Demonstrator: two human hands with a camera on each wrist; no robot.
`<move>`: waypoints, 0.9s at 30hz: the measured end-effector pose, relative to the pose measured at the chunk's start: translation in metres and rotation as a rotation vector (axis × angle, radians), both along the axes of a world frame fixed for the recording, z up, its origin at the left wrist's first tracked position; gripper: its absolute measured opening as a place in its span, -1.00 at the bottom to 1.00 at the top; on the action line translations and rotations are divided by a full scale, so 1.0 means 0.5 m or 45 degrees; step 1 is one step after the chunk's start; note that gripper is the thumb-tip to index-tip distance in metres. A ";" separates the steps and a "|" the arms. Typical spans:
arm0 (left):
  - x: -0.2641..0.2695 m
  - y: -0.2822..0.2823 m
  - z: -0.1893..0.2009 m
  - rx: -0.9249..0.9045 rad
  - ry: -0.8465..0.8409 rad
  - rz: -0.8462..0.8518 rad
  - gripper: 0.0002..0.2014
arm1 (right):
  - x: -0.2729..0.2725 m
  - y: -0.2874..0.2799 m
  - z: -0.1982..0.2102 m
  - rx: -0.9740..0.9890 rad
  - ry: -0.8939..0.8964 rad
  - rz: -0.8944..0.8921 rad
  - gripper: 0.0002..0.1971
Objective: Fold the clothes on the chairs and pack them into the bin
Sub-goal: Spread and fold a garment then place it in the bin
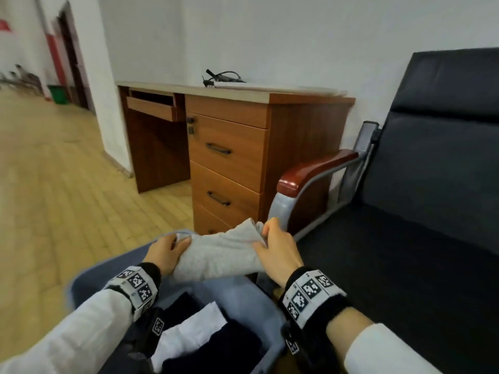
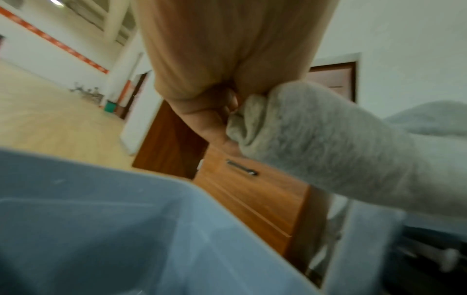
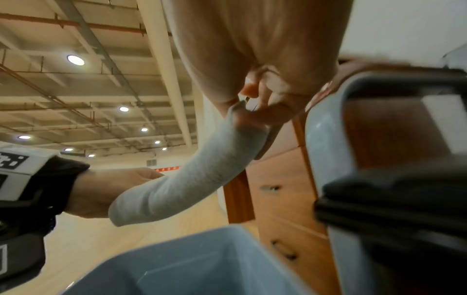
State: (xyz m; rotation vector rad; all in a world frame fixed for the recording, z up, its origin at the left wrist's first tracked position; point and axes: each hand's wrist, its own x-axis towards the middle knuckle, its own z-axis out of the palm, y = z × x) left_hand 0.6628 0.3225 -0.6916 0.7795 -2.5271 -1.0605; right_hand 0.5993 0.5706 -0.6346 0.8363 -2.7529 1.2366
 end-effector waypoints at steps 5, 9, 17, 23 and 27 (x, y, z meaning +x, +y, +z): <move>0.016 -0.133 -0.160 0.266 -0.181 0.196 -0.64 | -0.016 -0.153 -0.161 0.096 -0.100 0.003 -0.67; 0.002 -0.165 -0.258 0.923 -0.186 0.335 -0.59 | -0.052 -0.220 -0.266 0.127 -0.273 -0.088 -0.50; -0.018 -0.237 -0.411 0.803 -0.306 0.599 -0.75 | -0.146 -0.365 -0.429 0.314 -0.701 0.138 -0.62; 0.003 -0.261 -0.481 0.796 -0.290 0.867 -0.80 | -0.143 -0.451 -0.520 0.446 -0.838 0.336 -0.52; 0.005 -0.266 -0.509 0.839 -0.316 0.906 -0.71 | -0.132 -0.470 -0.567 0.576 -0.856 0.329 -0.49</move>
